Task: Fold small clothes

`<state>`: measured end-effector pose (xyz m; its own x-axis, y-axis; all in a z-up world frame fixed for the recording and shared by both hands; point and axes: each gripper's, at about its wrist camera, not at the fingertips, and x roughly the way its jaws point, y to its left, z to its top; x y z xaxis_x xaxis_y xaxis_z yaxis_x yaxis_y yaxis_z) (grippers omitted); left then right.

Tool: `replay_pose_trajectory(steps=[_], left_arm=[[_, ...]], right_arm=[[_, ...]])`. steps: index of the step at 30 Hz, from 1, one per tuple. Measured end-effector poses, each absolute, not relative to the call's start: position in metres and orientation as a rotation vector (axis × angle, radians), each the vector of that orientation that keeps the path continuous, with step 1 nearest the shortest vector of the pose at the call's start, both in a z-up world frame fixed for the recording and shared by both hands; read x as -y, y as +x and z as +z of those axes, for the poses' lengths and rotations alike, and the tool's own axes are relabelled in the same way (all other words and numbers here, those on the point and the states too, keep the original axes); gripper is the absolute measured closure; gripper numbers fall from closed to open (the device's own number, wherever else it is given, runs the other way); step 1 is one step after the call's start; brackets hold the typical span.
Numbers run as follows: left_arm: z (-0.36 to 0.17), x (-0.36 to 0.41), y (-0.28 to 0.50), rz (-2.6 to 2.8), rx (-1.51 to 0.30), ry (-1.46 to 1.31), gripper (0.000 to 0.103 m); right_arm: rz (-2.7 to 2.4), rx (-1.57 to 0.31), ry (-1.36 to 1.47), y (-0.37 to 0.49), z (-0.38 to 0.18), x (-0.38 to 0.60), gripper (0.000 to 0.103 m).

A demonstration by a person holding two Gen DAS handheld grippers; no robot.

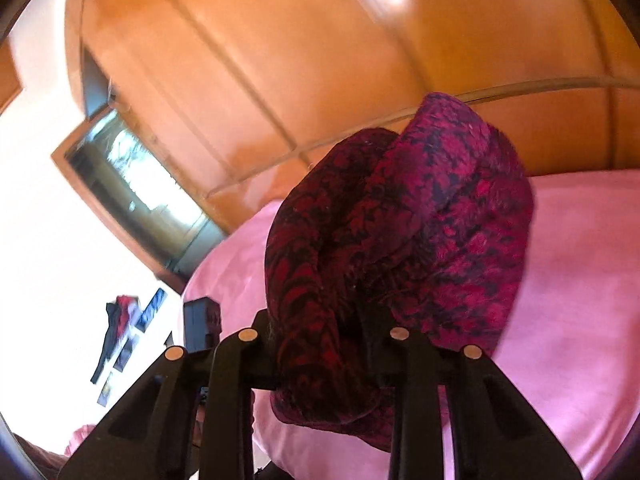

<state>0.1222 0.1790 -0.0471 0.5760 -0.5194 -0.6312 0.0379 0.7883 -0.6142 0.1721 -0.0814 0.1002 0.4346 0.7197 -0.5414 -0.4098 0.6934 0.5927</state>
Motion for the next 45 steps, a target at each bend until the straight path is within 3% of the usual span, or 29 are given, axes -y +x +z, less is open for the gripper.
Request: replay_pose_trajectory(steps=[5, 11, 13, 16, 23, 24, 26, 31, 33, 37, 42, 45], left_arm=[[-0.046, -0.226, 0.107, -0.285, -0.852, -0.707, 0.066], [-0.018, -0.26, 0.088, -0.335, -0.76, -0.771, 0.066], [-0.007, -0.253, 0.091, -0.388, -0.746, -0.745, 0.066], [0.003, -0.232, 0.107, -0.467, -0.765, -0.707, 0.056], [0.0, -0.183, 0.166, -0.569, -0.921, -0.606, 0.055], [0.0, -0.179, 0.17, -0.553, -0.937, -0.591, 0.072], [-0.002, -0.168, 0.177, -0.537, -0.961, -0.529, 0.083], [0.011, -0.172, 0.178, -0.506, -0.941, -0.491, 0.088], [0.015, -0.172, 0.181, -0.492, -0.936, -0.478, 0.088], [0.028, -0.185, 0.165, -0.466, -0.913, -0.454, 0.088], [0.018, -0.197, 0.154, -0.361, -0.908, -0.427, 0.088], [-0.001, -0.198, 0.151, -0.256, -0.938, -0.37, 0.088]], right_arm=[[0.758, -0.969, 0.221, 0.167, 0.06, 0.001, 0.077], [0.741, -0.968, -0.102, 0.139, 0.017, -0.07, 0.076], [0.736, -0.938, -0.171, 0.131, 0.015, -0.078, 0.076], [0.724, -0.897, -0.203, 0.124, 0.016, -0.081, 0.076], [0.729, -0.836, -0.168, 0.105, 0.021, -0.074, 0.072], [0.731, -0.827, -0.155, 0.104, 0.022, -0.072, 0.068], [0.737, -0.797, -0.143, 0.1, 0.027, -0.069, 0.057], [0.902, -0.835, -0.017, 0.091, 0.046, -0.032, 0.028], [0.987, -0.85, 0.09, 0.087, 0.058, -0.004, 0.025], [0.893, -0.82, 0.227, 0.099, 0.072, 0.051, 0.025], [0.718, -0.859, 0.117, 0.126, 0.051, 0.035, 0.036], [0.685, -0.875, 0.035, 0.141, 0.033, 0.008, 0.036]])
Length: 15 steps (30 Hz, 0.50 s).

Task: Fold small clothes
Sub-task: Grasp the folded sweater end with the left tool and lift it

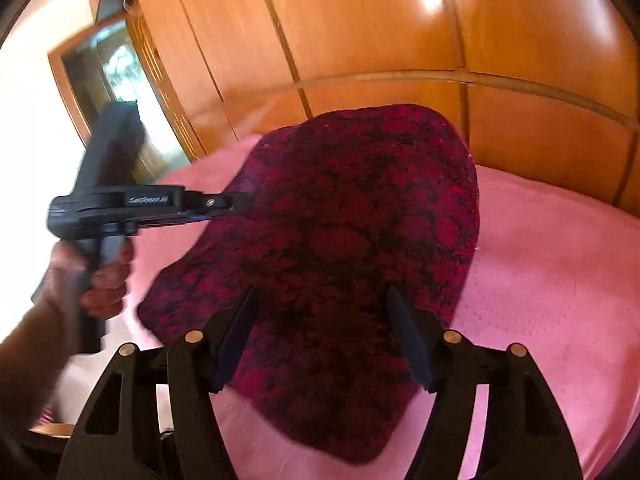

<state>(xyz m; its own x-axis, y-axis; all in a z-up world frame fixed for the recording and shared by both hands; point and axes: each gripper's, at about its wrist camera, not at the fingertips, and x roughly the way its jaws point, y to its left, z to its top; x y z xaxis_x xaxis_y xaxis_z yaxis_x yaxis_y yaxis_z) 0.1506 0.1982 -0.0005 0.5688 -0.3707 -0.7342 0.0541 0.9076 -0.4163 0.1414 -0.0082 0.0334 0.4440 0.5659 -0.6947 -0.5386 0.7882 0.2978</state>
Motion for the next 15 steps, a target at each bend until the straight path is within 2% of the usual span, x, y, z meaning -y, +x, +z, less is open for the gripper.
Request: replay_pose_trajectory(steps=[3, 6, 15], left_arm=[[-0.019, -0.2, 0.147, -0.187, -0.958, -0.372, 0.088], [-0.014, -0.189, 0.141, -0.148, -0.917, -0.331, 0.087], [-0.012, -0.176, 0.122, -0.079, -0.844, -0.275, 0.087]], right_arm=[[0.627, -0.844, -0.055, 0.143, 0.02, -0.016, 0.035], [0.599, -0.855, -0.037, 0.15, 0.014, -0.013, 0.035], [0.672, -0.915, 0.096, 0.176, 0.054, 0.005, 0.033]])
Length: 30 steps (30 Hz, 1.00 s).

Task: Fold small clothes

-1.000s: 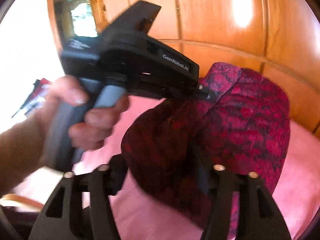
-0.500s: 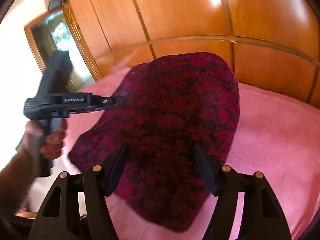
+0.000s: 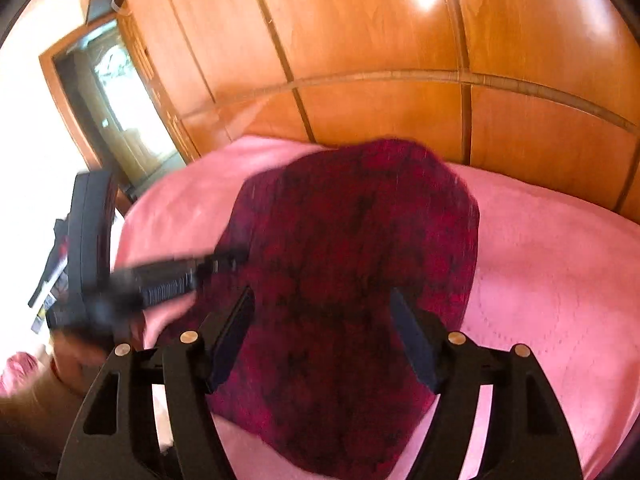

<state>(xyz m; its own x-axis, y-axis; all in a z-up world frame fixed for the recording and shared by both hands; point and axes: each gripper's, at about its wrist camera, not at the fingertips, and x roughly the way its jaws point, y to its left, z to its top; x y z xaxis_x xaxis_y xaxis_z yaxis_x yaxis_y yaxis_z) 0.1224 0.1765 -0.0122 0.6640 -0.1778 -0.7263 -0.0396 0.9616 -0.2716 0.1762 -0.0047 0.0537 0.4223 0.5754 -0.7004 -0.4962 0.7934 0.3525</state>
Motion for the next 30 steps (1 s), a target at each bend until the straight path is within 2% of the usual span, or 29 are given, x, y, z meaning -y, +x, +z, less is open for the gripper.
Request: replay_pose_trajectory(steps=[11, 30], left_arm=[[-0.01, -0.167, 0.113, -0.047, -0.794, -0.208, 0.087], [-0.027, -0.171, 0.112, -0.013, -0.789, -0.231, 0.087]], right_arm=[[0.534, -1.052, -0.007, 0.28, 0.042, -0.035, 0.033], [0.51, -1.21, -0.124, 0.309, -0.002, -0.067, 0.027]])
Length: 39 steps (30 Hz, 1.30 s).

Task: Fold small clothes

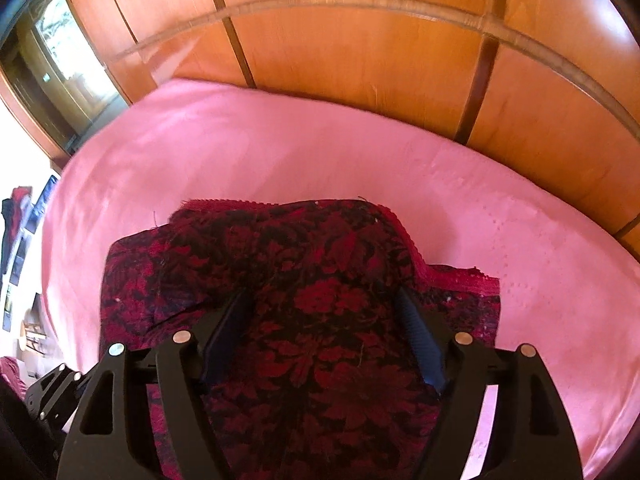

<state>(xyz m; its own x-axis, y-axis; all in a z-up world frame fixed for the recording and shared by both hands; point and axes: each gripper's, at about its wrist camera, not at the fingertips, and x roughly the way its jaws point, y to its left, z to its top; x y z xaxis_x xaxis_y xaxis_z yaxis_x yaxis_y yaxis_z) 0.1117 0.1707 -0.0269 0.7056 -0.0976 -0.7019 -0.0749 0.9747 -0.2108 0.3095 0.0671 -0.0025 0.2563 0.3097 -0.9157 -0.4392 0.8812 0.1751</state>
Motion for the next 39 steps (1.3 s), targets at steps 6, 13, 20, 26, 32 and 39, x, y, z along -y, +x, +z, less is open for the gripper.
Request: replay_pose_trajectory(steps=[6, 13, 20, 26, 32, 39], left_arm=[[-0.028, -0.174, 0.107, 0.01, -0.788, -0.252, 0.083], [-0.016, -0.162, 0.091, 0.066, -0.771, -0.161, 0.083], [-0.022, -0.149, 0.082, 0.089, -0.794, -0.068, 0.083], [-0.028, -0.159, 0.087, 0.083, -0.821, -0.098, 0.083], [-0.038, -0.175, 0.094, 0.06, -0.835, -0.148, 0.083], [-0.044, -0.19, 0.089, 0.016, -0.79, -0.257, 0.083]], right_arm=[[0.514, -1.16, -0.12, 0.304, 0.003, -0.065, 0.022], [0.545, -0.986, 0.165, 0.27, 0.041, 0.008, 0.003], [0.625, -1.111, 0.507, 0.236, -0.017, 0.086, 0.003], [0.82, -1.145, 0.65, 0.22, -0.042, 0.08, 0.002], [0.854, -1.159, 0.577, 0.233, -0.047, 0.053, 0.002], [0.901, -1.165, 0.545, 0.237, -0.042, 0.042, 0.017]])
